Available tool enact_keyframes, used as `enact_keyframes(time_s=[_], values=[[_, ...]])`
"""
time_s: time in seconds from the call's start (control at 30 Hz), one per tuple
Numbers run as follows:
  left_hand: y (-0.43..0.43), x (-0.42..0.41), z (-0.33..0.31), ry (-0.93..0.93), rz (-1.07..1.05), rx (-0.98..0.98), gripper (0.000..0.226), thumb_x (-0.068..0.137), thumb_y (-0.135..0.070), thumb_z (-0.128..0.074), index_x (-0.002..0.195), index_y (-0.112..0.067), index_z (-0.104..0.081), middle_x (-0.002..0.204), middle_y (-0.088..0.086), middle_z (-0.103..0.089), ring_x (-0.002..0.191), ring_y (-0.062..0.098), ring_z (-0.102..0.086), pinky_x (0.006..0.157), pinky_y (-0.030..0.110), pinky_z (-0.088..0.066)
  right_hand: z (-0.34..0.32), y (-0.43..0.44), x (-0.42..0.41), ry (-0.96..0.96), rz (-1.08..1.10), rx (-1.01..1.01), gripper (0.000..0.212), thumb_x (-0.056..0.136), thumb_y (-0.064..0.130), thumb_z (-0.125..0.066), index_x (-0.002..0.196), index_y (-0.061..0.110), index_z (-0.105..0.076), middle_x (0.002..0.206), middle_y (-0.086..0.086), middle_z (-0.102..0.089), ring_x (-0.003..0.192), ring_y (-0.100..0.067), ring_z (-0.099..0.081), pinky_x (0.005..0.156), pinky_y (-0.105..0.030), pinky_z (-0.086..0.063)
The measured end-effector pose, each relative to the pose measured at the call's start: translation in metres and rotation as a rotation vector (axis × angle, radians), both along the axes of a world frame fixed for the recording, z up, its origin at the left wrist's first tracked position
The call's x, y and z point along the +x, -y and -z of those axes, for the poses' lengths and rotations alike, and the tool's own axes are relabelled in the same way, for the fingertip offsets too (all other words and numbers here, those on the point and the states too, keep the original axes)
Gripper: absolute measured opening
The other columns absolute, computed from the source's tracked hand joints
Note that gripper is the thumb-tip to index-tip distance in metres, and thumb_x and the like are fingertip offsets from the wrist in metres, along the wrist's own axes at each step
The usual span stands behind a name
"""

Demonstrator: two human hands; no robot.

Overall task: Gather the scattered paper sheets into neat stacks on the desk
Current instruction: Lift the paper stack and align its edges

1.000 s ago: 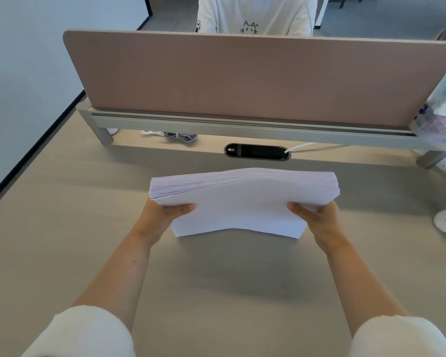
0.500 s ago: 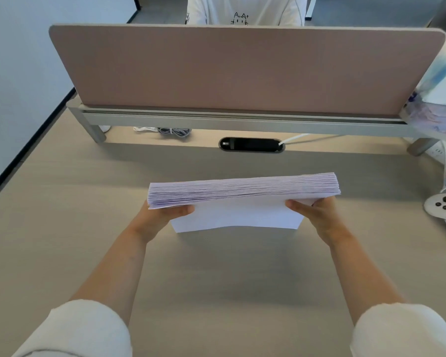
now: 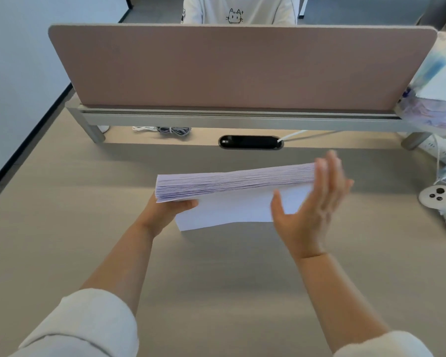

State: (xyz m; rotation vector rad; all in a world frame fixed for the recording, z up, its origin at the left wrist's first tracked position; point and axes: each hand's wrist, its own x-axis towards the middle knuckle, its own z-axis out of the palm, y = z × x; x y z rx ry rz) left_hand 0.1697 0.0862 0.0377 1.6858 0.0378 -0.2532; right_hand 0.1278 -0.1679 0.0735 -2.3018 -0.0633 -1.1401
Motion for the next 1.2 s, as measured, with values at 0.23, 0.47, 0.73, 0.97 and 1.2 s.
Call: enact_keyframes(time_s=[0.23,0.47,0.73,0.97,1.2], values=[[-0.003,-0.004,-0.005,0.031,0.057,-0.015,0.061,0.060,-0.029,-0.077,0.115,-0.008,-0.062,0.117,0.013,-0.066,0.113,0.026,-0.061,0.098,0.043,-0.047,-0.050,-0.058,0.029,-0.767,-0.275,-0.732,0.101,0.082,0.043,-0.065,0.151,0.015,0.004,0.158,-0.004,-0.015,0.148,-0.024,-0.002,0.111,-0.056,0.015],[-0.001,-0.009,-0.007,-0.006,0.009,-0.017,0.042,0.053,-0.034,-0.078,0.094,-0.029,-0.071,0.100,-0.004,-0.072,0.103,0.017,-0.065,0.096,0.041,-0.049,-0.065,-0.060,0.041,-0.977,-0.276,-0.808,0.043,0.087,0.004,-0.053,0.128,0.015,-0.043,0.117,-0.004,-0.057,0.103,-0.027,-0.055,0.085,-0.036,-0.040],[-0.018,-0.020,-0.028,0.043,-0.060,0.100,0.043,0.055,-0.033,-0.080,0.096,-0.025,-0.072,0.102,-0.001,-0.072,0.099,0.013,-0.067,0.095,0.044,-0.050,-0.080,-0.065,0.030,-0.917,-0.323,-0.704,0.020,0.090,0.004,-0.048,0.093,0.022,-0.054,0.088,0.000,-0.051,0.092,-0.026,-0.056,0.066,-0.029,-0.034],[-0.046,-0.025,-0.034,0.227,-0.375,-0.213,0.110,0.052,-0.051,-0.085,0.142,-0.018,-0.032,0.142,-0.001,-0.043,0.127,0.008,-0.044,0.098,0.024,-0.045,-0.086,-0.041,0.015,-0.796,-0.430,0.106,0.021,0.086,0.011,-0.060,0.068,0.009,-0.050,0.060,0.000,-0.044,0.057,-0.016,-0.040,0.054,-0.027,-0.031],[-0.019,-0.033,-0.045,0.172,-0.160,-0.374,0.034,0.052,-0.020,-0.088,0.084,-0.024,-0.077,0.093,-0.005,-0.075,0.088,0.012,-0.071,0.070,0.025,-0.056,-0.029,-0.025,-0.005,-0.712,-0.469,0.740,0.017,0.082,0.011,-0.069,0.077,0.027,-0.072,0.076,0.011,-0.068,0.078,-0.011,-0.059,0.075,-0.039,-0.050]])
